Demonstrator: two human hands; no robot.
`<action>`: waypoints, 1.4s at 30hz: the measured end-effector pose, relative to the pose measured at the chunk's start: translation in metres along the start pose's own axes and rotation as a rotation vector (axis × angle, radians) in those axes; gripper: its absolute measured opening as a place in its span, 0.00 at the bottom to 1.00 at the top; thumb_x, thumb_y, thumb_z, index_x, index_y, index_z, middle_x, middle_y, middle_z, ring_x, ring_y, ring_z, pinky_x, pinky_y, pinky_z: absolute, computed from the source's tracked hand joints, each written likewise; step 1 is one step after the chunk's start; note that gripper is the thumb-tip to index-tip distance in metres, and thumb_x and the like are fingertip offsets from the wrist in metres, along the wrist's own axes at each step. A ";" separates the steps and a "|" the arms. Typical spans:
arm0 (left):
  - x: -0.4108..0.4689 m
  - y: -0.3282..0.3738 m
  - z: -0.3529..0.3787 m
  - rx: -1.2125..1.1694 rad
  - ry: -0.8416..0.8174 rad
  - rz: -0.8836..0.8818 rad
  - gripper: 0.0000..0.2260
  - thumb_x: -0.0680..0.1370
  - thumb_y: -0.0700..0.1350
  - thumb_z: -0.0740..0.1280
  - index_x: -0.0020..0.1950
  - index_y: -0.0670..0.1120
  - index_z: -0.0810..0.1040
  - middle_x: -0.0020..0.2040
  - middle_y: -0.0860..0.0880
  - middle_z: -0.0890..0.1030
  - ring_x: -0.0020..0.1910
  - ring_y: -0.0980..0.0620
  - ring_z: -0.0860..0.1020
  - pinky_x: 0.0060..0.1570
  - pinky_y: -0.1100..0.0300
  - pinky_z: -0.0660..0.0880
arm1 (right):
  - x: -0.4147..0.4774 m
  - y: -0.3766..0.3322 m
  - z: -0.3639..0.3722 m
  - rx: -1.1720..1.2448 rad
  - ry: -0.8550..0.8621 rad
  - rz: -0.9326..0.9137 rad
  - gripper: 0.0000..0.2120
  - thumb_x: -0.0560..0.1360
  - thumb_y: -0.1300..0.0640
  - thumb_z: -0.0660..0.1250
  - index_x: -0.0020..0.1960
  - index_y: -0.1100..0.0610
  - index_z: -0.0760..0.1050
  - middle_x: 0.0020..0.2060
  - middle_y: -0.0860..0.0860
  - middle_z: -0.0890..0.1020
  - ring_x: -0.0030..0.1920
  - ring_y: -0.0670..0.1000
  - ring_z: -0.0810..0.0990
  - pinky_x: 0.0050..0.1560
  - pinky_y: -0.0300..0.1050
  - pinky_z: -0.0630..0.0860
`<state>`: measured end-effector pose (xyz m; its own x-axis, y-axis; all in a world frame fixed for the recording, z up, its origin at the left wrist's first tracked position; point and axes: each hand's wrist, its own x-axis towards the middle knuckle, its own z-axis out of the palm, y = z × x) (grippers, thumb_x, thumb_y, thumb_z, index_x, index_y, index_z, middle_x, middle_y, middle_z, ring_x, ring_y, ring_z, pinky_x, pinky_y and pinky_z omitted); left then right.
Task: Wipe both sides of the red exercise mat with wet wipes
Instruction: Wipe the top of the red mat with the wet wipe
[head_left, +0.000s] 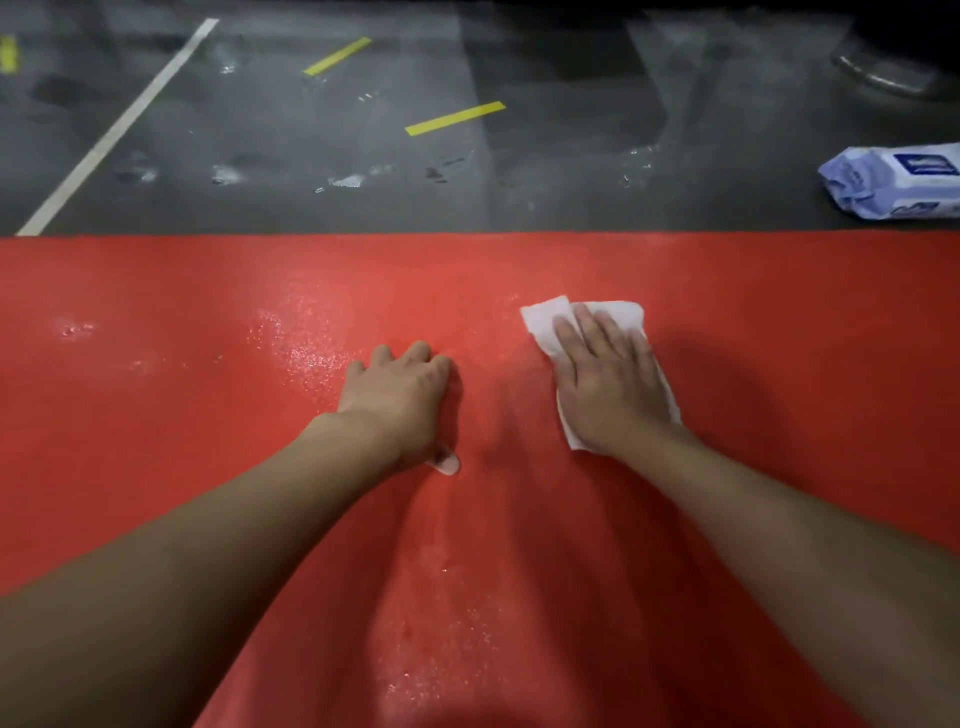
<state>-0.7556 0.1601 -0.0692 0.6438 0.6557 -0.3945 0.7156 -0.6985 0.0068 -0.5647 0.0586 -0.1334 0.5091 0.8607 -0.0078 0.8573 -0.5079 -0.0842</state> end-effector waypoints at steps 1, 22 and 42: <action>0.003 -0.002 -0.003 -0.026 -0.012 0.002 0.35 0.56 0.64 0.80 0.58 0.56 0.72 0.56 0.53 0.71 0.60 0.44 0.70 0.53 0.50 0.67 | 0.002 -0.013 0.003 0.045 0.002 0.064 0.25 0.84 0.46 0.44 0.80 0.47 0.51 0.81 0.47 0.50 0.80 0.50 0.46 0.78 0.56 0.43; 0.040 -0.002 -0.014 -0.021 -0.046 -0.097 0.45 0.56 0.66 0.79 0.65 0.50 0.63 0.62 0.49 0.65 0.64 0.40 0.66 0.50 0.40 0.71 | 0.046 -0.045 0.020 0.079 0.016 -0.129 0.27 0.81 0.43 0.42 0.80 0.44 0.51 0.81 0.48 0.50 0.80 0.53 0.45 0.75 0.65 0.39; 0.044 -0.013 0.001 -0.084 0.022 -0.083 0.48 0.54 0.67 0.78 0.66 0.54 0.61 0.63 0.52 0.63 0.65 0.42 0.62 0.46 0.44 0.65 | 0.128 -0.033 0.012 -0.003 -0.022 -0.255 0.29 0.80 0.44 0.35 0.80 0.45 0.49 0.81 0.49 0.51 0.80 0.55 0.47 0.76 0.64 0.43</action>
<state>-0.7362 0.1978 -0.0877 0.5866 0.7170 -0.3765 0.7863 -0.6156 0.0525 -0.5289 0.1859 -0.1434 0.2746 0.9615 -0.0085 0.9581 -0.2744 -0.0829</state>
